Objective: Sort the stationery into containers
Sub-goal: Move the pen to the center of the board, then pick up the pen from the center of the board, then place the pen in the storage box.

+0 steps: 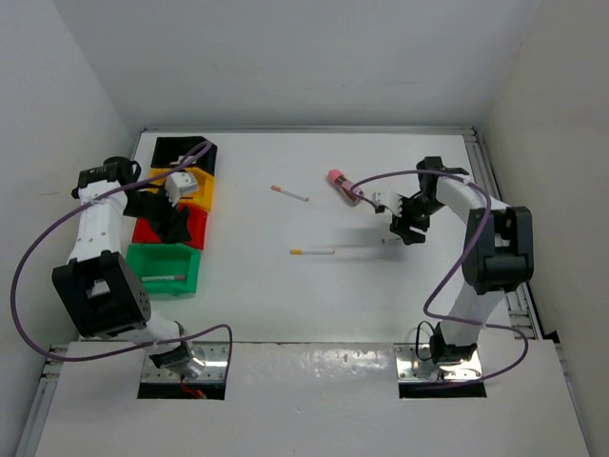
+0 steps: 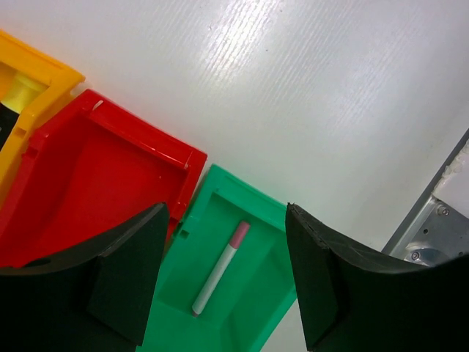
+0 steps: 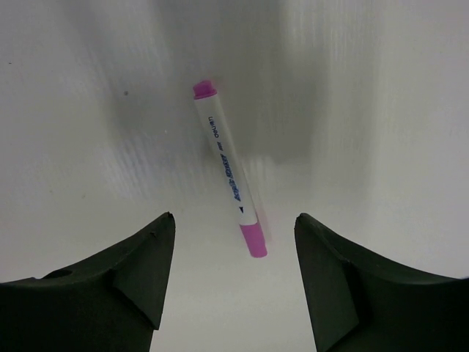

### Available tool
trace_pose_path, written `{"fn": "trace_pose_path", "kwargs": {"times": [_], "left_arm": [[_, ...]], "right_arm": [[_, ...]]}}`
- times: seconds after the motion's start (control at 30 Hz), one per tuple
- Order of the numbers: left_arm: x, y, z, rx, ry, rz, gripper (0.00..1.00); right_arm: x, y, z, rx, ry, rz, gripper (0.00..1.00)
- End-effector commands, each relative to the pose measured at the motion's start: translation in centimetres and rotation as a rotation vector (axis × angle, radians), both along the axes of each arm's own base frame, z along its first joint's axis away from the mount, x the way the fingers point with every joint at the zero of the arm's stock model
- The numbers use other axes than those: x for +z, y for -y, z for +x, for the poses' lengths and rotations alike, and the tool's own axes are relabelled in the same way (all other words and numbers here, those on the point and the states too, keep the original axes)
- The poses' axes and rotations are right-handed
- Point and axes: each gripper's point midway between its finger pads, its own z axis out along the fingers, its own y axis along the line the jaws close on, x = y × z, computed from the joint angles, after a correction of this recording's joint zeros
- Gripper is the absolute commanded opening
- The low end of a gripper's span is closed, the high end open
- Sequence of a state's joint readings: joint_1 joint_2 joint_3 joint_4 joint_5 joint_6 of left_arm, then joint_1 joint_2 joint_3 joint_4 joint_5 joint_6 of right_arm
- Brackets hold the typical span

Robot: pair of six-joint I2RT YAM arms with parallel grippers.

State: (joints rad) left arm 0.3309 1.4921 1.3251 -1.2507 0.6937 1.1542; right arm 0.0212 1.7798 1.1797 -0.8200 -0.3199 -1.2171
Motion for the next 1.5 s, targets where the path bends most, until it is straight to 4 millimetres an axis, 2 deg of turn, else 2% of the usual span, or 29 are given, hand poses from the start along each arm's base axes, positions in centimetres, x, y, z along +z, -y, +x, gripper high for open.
{"fn": "trace_pose_path", "kwargs": {"times": [0.0,0.23,0.3,0.37,0.47,0.5,0.53,0.57,0.6,0.63,0.67,0.7,0.8,0.83,0.87,0.9,0.93,0.97,1.0,1.03,1.07,1.13,1.17,1.2,1.27,1.33,1.37,1.4,1.47], "left_arm": [[1.5,0.4,0.3,0.001,0.04,-0.035,0.71],[2.1,0.3,0.7,0.021,0.055,-0.035,0.71],[2.9,0.7,0.6,0.011,0.062,-0.051,0.71],[3.6,1.1,0.3,0.003,0.064,-0.069,0.71],[4.6,1.4,0.3,-0.005,0.105,-0.074,0.71],[5.0,1.6,0.1,-0.005,0.122,-0.077,0.71],[5.1,1.7,0.0,-0.006,0.131,-0.08,0.71],[5.6,2.1,0.1,-0.012,0.158,-0.089,0.71],[5.6,2.3,0.0,-0.009,0.163,-0.1,0.71],[5.9,2.5,0.1,-0.011,0.182,-0.113,0.71],[6.2,2.8,0.0,-0.01,0.189,-0.12,0.71],[6.4,3.1,0.0,-0.01,0.192,-0.133,0.71],[7.5,4.5,-0.5,-0.046,0.221,-0.179,0.7],[8.0,5.2,-0.6,-0.067,0.242,-0.2,0.7],[8.9,5.6,-0.9,-0.083,0.283,-0.193,0.7],[9.2,6.4,-1.2,-0.109,0.304,-0.2,0.7],[9.3,6.6,-0.7,-0.116,0.351,-0.181,0.7],[10.3,7.0,-1.3,-0.108,0.4,-0.168,0.7],[10.5,7.8,-1.6,-0.134,0.432,-0.16,0.71],[10.9,7.9,-1.2,-0.146,0.491,-0.13,0.71],[11.0,8.5,-2.2,-0.163,0.522,-0.123,0.72],[11.4,10.1,-3.2,-0.226,0.583,-0.115,0.73],[11.6,10.7,-3.5,-0.242,0.597,-0.121,0.73],[11.8,12.0,-3.7,-0.288,0.625,-0.131,0.73],[11.6,14.5,-4.9,-0.346,0.615,-0.173,0.73],[11.4,15.7,-4.5,-0.371,0.618,-0.164,0.72],[11.2,17.3,-5.2,-0.43,0.603,-0.175,0.72],[10.1,17.8,-4.8,-0.441,0.558,-0.144,0.72],[9.2,20.0,-5.9,-0.534,0.515,-0.134,0.72]], "right_arm": [[-0.5,-0.5,0.4,0.059,-0.039,0.032,0.66],[-4.3,0.9,0.8,0.081,-0.075,-0.024,0.61],[-4.9,1.1,1.0,0.075,-0.102,-0.035,0.55],[-5.8,1.3,0.2,0.074,-0.149,-0.043,0.5],[-6.3,1.5,-0.5,0.091,-0.136,-0.055,0.36],[-6.9,1.5,-1.7,0.1,-0.151,-0.058,0.29],[-7.1,1.4,-1.4,0.104,-0.119,-0.061,0.25],[-7.3,1.2,-2.7,0.11,-0.118,-0.069,0.22],[-7.4,1.1,-3.0,0.096,-0.102,-0.077,0.15],[-6.7,0.9,-1.8,0.084,-0.019,-0.08,0.13],[-7.0,0.3,-3.0,0.089,-0.027,-0.073,0.1],[-6.7,0.0,-3.2,0.069,-0.019,-0.062,0.08],[-3.9,-2.8,-3.4,0.035,-0.009,0.012,0.04],[-3.1,-3.4,-4.4,0.019,-0.052,0.035,0.02],[-1.2,-5.4,-3.7,0.027,-0.035,0.088,0.01],[-0.2,-6.4,-4.1,-0.022,-0.072,0.121,0.0],[0.6,-7.6,-5.5,-0.026,-0.14,0.14,0.0],[1.9,-8.6,-5.1,-0.036,-0.147,0.165,0.0],[2.8,-9.8,-6.5,-0.073,-0.223,0.203,0.0],[3.3,-10.6,-6.9,-0.081,-0.253,0.223,0.0],[4.1,-12.1,-7.6,-0.09,-0.291,0.237,0.0],[4.8,-14.5,-9.3,-0.098,-0.38,0.285,0.0],[5.4,-15.5,-9.5,-0.104,-0.404,0.311,0.0],[6.0,-16.9,-10.5,-0.142,-0.49,0.355,0.0],[7.3,-19.3,-11.3,-0.178,-0.582,0.397,0.0],[8.3,-21.7,-12.6,-0.178,-0.706,0.447,0.0],[9.3,-22.6,-12.5,-0.198,-0.741,0.465,0.0],[9.7,-23.7,-13.0,-0.19,-0.801,0.492,0.0],[10.8,-25.0,-12.8,-0.199,-0.844,0.52,0.0]]}}
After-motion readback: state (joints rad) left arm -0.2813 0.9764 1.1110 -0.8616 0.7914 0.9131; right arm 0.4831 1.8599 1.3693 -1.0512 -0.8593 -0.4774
